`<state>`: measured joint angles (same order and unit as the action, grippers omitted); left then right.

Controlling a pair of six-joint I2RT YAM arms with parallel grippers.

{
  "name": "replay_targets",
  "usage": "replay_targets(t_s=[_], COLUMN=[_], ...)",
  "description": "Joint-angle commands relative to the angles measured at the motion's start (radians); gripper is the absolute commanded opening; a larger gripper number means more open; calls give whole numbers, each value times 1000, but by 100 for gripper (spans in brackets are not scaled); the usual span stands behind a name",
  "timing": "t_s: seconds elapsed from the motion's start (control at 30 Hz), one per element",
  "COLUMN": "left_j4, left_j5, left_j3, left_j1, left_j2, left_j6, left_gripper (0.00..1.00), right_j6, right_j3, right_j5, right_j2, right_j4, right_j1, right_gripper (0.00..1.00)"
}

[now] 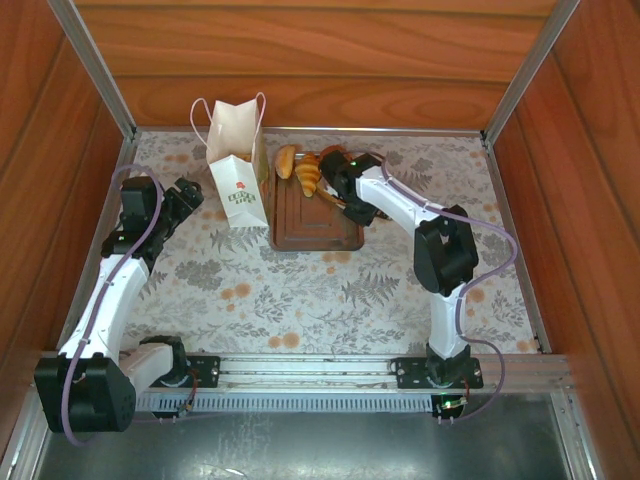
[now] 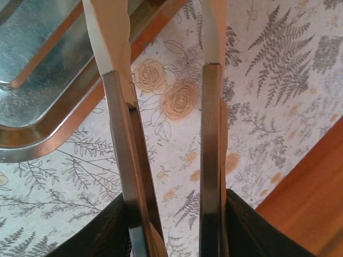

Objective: Place the fake bread into the paper bag

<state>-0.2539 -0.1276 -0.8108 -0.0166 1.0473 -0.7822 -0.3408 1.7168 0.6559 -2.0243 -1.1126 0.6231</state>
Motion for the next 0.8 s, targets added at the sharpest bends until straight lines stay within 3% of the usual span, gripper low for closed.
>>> replay_targets(t_s=[0.0,0.3,0.77], left_j4=[8,-14,-41], left_j5=[11,32,42], left_j3=[-13,-31,-75], left_j1=[-7,-6,-6], left_j2=[-9,-34,-53], left_j6=[10,29,46], left_gripper=[95,95,95], right_j6=[-28,-62,-48], right_j3=[19,-7,-69], right_j5=[83,108,20], right_j2=[-6,39,191], right_j4=[-24,21,45], right_j1=[12,29,31], right_gripper=[40,20,7])
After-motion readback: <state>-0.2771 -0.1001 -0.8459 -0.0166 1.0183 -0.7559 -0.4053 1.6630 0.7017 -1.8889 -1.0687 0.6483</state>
